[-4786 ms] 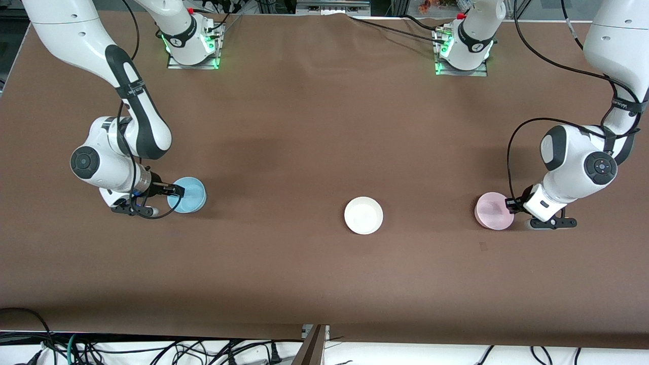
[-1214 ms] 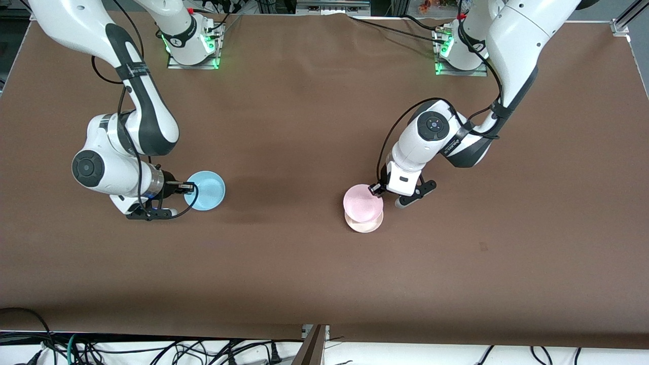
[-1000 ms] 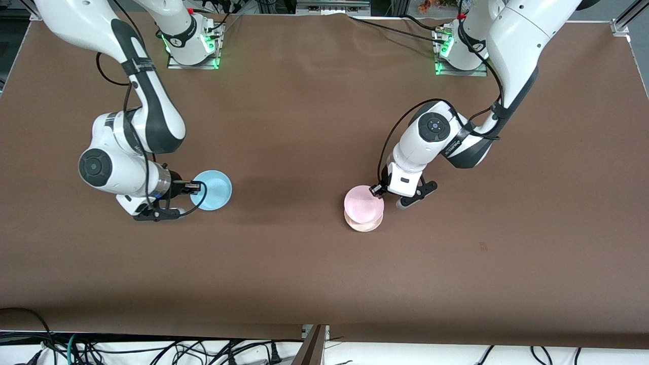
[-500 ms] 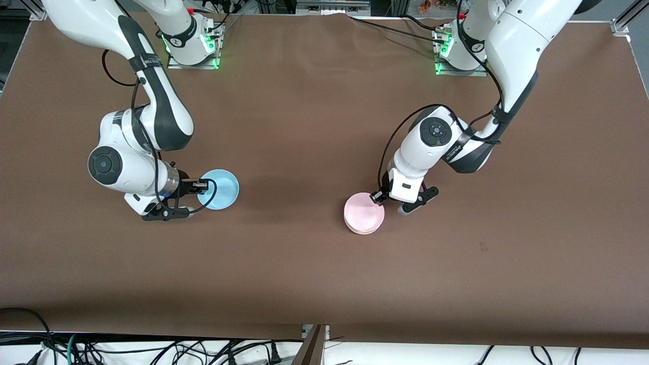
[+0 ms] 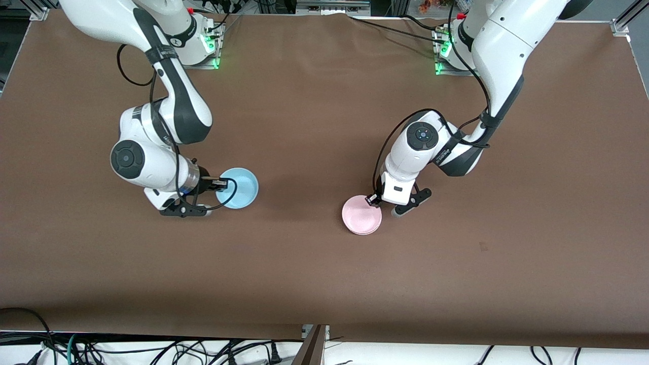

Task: Stack pink and blue bowls on white bowl
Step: 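Release the pink bowl while the right gripper carries the blue bowl over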

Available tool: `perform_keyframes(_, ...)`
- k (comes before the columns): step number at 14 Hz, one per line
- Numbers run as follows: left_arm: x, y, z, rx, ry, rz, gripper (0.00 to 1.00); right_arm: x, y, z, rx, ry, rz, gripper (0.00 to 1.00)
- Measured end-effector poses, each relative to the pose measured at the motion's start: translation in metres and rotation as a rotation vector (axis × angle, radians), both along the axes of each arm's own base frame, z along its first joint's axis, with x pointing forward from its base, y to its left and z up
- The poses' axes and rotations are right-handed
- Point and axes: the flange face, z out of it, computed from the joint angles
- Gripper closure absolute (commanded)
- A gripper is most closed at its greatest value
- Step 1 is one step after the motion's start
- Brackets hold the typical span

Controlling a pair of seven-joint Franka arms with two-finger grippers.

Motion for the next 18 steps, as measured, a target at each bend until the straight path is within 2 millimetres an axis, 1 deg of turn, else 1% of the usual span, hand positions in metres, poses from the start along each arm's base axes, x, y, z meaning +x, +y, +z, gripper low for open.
perform_keyframes(4, 0.004, 0.003, -0.003, 0.001, 0.001, 0.007, 1.0, -0.004, 0.037, 0.007, 0.016, 0.0, -0.054, 1.0)
perform_keyframes(6, 0.004, 0.004, -0.006, 0.002, 0.004, 0.009, 1.0, -0.005, 0.052, 0.006, 0.013, 0.002, -0.07, 1.0)
perform_keyframes(7, 0.005, 0.004, -0.007, 0.001, 0.005, 0.009, 0.89, -0.006, 0.058, 0.006, 0.012, 0.004, -0.077, 1.0)
perform_keyframes(8, 0.006, 0.004, -0.007, 0.001, 0.005, 0.011, 0.71, -0.006, 0.063, 0.005, 0.012, 0.005, -0.085, 1.0)
perform_keyframes(9, 0.007, 0.005, -0.007, 0.001, 0.002, 0.013, 0.57, -0.006, 0.068, 0.005, 0.01, 0.007, -0.094, 1.0)
perform_keyframes(11, 0.009, 0.007, -0.006, 0.001, -0.001, 0.017, 0.55, -0.007, 0.077, 0.003, 0.011, 0.002, -0.11, 1.0)
perform_keyframes(13, 0.011, 0.007, -0.004, 0.0, -0.004, 0.018, 0.55, -0.006, 0.085, 0.001, 0.017, -0.02, -0.14, 1.0)
perform_keyframes(15, 0.017, 0.007, 0.003, -0.007, -0.02, 0.024, 0.55, -0.008, 0.102, -0.001, 0.024, -0.039, -0.183, 1.0)
perform_keyframes(18, 0.031, 0.01, 0.019, -0.018, -0.052, 0.04, 0.56, -0.011, 0.133, -0.002, 0.032, -0.046, -0.236, 1.0)
